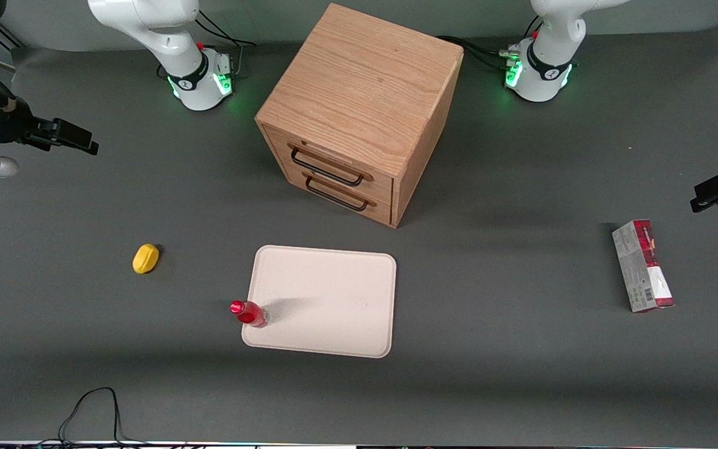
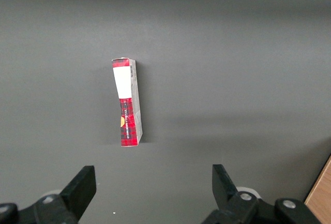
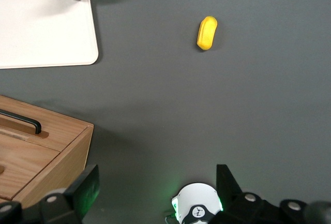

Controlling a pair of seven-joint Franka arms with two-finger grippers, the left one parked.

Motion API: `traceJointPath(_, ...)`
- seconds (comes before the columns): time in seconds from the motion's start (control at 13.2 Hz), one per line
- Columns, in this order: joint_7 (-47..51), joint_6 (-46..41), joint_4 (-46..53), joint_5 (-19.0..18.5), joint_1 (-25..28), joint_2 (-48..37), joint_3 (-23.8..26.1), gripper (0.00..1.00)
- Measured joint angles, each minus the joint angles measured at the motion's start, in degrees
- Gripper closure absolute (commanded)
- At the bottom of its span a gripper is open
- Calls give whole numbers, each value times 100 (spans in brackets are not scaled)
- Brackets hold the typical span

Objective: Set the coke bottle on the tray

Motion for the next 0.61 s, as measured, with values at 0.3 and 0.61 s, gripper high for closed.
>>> traceJointPath(0.3, -193, -12, 43, 28, -20, 7, 15, 0)
traceJointPath(0.61, -195, 12, 49, 28, 97, 7, 55, 0)
